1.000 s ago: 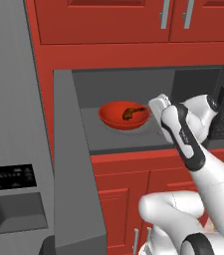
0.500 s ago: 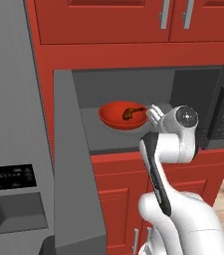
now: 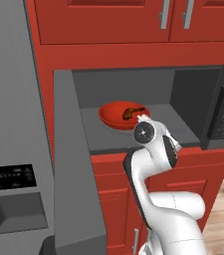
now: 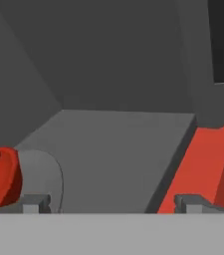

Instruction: Remove the orange from the bowl and place it on the small plate. Then place the bowl with only the chicken drumstick in the microwave, close the door, and press the start button to microwave the chicken drumstick.

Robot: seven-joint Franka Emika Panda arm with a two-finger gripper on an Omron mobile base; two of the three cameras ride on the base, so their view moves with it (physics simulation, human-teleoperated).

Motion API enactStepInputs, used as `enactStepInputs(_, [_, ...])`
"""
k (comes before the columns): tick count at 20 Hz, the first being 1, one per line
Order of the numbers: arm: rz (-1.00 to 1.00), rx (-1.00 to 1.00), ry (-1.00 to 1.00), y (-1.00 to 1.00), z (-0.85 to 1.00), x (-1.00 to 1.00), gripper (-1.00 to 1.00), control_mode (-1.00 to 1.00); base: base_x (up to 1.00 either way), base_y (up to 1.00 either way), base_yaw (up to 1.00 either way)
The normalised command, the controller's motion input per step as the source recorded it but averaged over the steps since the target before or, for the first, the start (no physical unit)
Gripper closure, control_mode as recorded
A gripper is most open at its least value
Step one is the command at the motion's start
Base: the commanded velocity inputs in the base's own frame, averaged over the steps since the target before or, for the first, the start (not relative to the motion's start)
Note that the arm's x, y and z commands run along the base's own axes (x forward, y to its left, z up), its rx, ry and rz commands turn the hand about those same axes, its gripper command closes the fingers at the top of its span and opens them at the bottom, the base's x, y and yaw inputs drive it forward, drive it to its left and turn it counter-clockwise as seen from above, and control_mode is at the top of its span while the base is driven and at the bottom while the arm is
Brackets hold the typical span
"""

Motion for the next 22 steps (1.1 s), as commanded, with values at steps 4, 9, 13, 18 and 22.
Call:
enactStepInputs(4, [-0.18, -0.24, 0.0, -0.23, 0.0, -0.05, -1.0, -1.0, 0.0, 0.0, 0.0])
enactStepInputs(9, [-0.15, -0.25, -0.01, -0.25, 0.0, -0.09, -1.0, -1.0, 0.0, 0.0, 0.0])
enactStepInputs(13, [-0.21, -0.27, -0.01, -0.21, -0.13, -0.23, -1.0, -1.0, 0.0, 0.0, 0.0])
enactStepInputs(18, [-0.23, -0.25, 0.0, -0.1, -0.14, -0.5, -1.0, -1.0, 0.0, 0.0, 0.0])
enactStepInputs(22, [-0.22, -0.27, 0.0, -0.05, -0.19, -0.19, -1.0, -1.0, 0.0, 0.0, 0.0])
